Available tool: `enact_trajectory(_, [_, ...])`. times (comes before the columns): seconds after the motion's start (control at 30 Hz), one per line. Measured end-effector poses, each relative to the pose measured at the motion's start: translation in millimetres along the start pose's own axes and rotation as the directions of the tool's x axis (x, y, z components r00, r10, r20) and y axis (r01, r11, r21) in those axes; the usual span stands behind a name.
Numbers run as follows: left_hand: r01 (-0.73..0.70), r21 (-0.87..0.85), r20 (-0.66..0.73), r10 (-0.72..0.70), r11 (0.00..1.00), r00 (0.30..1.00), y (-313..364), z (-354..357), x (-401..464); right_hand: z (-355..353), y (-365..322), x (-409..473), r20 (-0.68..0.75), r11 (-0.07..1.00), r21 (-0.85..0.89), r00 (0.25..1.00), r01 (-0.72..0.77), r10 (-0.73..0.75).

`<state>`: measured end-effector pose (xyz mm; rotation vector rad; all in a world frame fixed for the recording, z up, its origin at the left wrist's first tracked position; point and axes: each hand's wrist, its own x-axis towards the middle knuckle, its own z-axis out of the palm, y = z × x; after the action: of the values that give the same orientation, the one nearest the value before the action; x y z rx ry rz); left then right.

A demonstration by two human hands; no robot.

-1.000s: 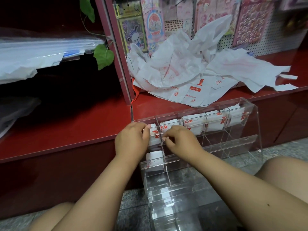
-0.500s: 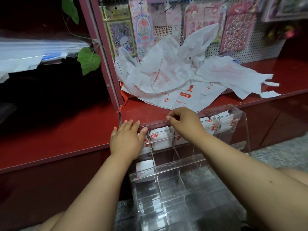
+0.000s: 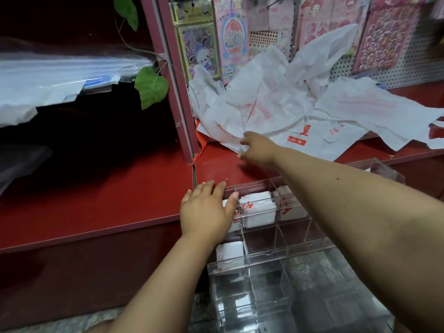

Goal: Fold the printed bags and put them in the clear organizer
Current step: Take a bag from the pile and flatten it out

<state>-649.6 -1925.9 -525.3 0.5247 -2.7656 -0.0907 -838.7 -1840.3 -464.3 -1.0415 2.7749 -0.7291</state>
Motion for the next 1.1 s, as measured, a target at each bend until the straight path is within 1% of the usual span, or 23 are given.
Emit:
enact_trajectory(0.07, [-0.002,-0.008,-0.016,0.002,1.000,1.000,-1,1,0,-4,1,3,-0.017,0.997,0.072,0.999,-0.034,0.035])
enact_trajectory(0.1, [-0.004,-0.012,-0.019,0.003,1.000,1.000,0,0,0,-7,2,3,-0.053,0.996,0.082,0.998,-0.026,0.030])
enact_trajectory(0.17, [-0.007,-0.013,-0.006,0.007,1.000,1.000,0,-1,-1,-15,2,-2,-0.163,0.996,0.092,0.987,0.019,-0.004])
enact_trajectory(0.27, [-0.003,-0.008,0.030,0.003,1.000,1.000,-1,-3,-1,-30,-3,-24,-0.335,0.988,0.123,0.941,0.096,-0.050])
enact_trajectory(0.3, [-0.001,-0.049,0.023,0.003,0.999,1.000,-3,-3,0,-34,-5,-33,-0.372,0.982,0.145,0.927,0.117,-0.056])
enact_trajectory(0.37, [0.014,-0.242,0.000,-0.014,0.970,1.000,-6,-6,1,-40,-10,-57,-0.405,0.974,0.149,0.909,0.170,-0.097])
enact_trajectory(0.43, [0.048,-0.483,-0.057,-0.087,0.874,0.995,-8,-12,0,-40,-12,-85,-0.380,0.962,0.109,0.904,0.251,-0.193])
enact_trajectory(0.5, [0.102,-0.669,-0.124,-0.246,0.736,0.961,-11,-21,0,-36,-13,-117,-0.316,0.945,0.095,0.909,0.314,-0.271])
enact_trajectory(0.53, [0.152,-0.757,-0.100,-0.343,0.636,0.934,-12,-27,0,-32,-13,-134,-0.277,0.936,0.088,0.910,0.342,-0.307])
enact_trajectory(0.57, [0.193,-0.855,-0.036,-0.425,0.482,0.905,-14,-34,1,-27,-13,-149,-0.241,0.923,0.079,0.906,0.377,-0.349])
enact_trajectory(0.6, [0.219,-0.937,0.069,-0.468,0.274,0.881,-15,-41,2,-22,-13,-162,-0.205,0.910,0.072,0.899,0.409,-0.388])
enact_trajectory(0.63, [0.241,-0.969,0.189,-0.462,0.056,0.867,-16,-48,2,-15,-12,-175,-0.175,0.897,0.060,0.890,0.437,-0.422])
enact_trajectory(0.67, [0.257,-0.959,0.282,-0.425,-0.116,0.860,-19,-54,0,-9,-10,-186,-0.149,0.887,0.043,0.881,0.460,-0.449])
enact_trajectory(0.7, [0.281,-0.935,0.346,-0.382,-0.216,0.857,-22,-60,-3,-3,-8,-196,-0.119,0.876,0.026,0.872,0.481,-0.475])
enact_trajectory(0.73, [0.313,-0.914,0.390,-0.351,-0.257,0.851,-26,-65,-6,3,-6,-205,-0.081,0.866,0.011,0.863,0.500,-0.498])
enact_trajectory(0.8, [0.370,-0.891,0.440,-0.309,-0.262,0.843,-33,-71,-12,13,0,-219,0.000,0.838,-0.035,0.838,0.545,-0.545])
enact_trajectory(0.87, [0.427,-0.876,0.476,-0.264,-0.222,0.839,-38,-75,-18,22,6,-229,0.083,0.805,-0.095,0.810,0.586,-0.580])
enact_trajectory(0.9, [0.461,-0.868,0.495,-0.236,-0.184,0.836,-38,-77,-21,26,8,-232,0.113,0.790,-0.117,0.799,0.601,-0.591])
enact_trajectory(0.93, [0.499,-0.858,0.513,-0.211,-0.120,0.832,-38,-78,-25,30,10,-235,0.135,0.778,-0.131,0.788,0.615,-0.601])
enact_trajectory(1.0, [0.552,-0.832,0.531,-0.203,0.063,0.823,-34,-80,-30,36,12,-240,0.152,0.755,-0.135,0.767,0.641,-0.624])
enact_trajectory(1.1, [0.562,-0.759,0.513,-0.230,0.329,0.827,-27,-81,-35,42,13,-246,0.157,0.737,-0.112,0.744,0.667,-0.650])
